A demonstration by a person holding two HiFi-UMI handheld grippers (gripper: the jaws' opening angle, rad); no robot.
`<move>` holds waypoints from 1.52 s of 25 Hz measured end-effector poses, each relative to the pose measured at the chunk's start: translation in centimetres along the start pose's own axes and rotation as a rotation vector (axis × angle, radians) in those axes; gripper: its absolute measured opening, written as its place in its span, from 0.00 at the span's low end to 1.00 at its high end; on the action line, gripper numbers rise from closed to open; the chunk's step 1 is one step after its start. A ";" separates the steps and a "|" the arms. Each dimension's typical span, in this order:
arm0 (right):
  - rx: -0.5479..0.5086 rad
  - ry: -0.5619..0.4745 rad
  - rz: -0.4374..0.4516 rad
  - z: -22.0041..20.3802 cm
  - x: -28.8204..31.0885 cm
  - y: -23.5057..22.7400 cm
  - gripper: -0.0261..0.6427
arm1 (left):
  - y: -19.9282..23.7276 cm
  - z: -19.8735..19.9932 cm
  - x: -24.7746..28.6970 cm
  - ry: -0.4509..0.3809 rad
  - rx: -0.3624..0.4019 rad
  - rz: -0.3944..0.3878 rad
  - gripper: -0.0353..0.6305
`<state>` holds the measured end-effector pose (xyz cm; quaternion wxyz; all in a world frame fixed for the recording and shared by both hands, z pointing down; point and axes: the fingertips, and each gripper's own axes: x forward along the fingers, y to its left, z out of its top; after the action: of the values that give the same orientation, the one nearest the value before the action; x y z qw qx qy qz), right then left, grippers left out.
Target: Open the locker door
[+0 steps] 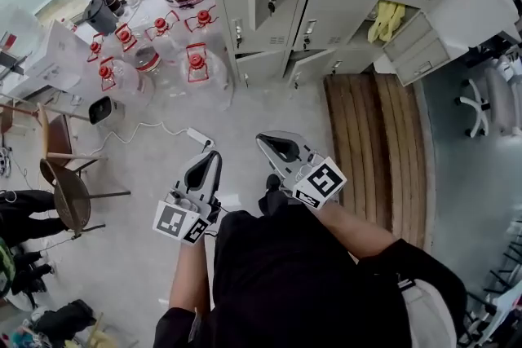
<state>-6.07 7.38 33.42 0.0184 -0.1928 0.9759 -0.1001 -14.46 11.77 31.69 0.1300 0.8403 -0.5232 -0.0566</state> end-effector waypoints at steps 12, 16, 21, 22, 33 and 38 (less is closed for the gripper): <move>0.027 0.019 -0.059 -1.4 5.9 -5.1 0.06 | 7.4 -0.3 4.2 0.033 -0.033 -0.013 0.08; 0.009 0.031 -0.125 -1.6 8.6 -7.0 0.06 | 11.9 -0.1 6.4 0.054 -0.043 -0.058 0.08; -0.013 0.062 -0.227 -2.1 13.3 -9.1 0.06 | 17.7 0.9 8.4 0.071 -0.053 -0.121 0.08; -0.011 0.063 -0.253 -2.1 14.3 -9.6 0.06 | 18.8 1.1 8.7 0.071 -0.056 -0.137 0.08; -0.056 0.043 -0.368 -3.1 22.4 -14.2 0.06 | 29.3 -0.4 12.7 0.134 0.019 -0.183 0.08; -0.045 0.067 -0.413 -5.7 24.1 -16.5 0.06 | 31.5 -0.8 14.5 0.130 0.011 -0.194 0.08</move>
<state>-22.63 -15.63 42.40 -0.0394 -0.3857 0.9177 -0.0863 -35.03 -14.22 41.80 0.1527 0.8895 -0.4304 -0.0113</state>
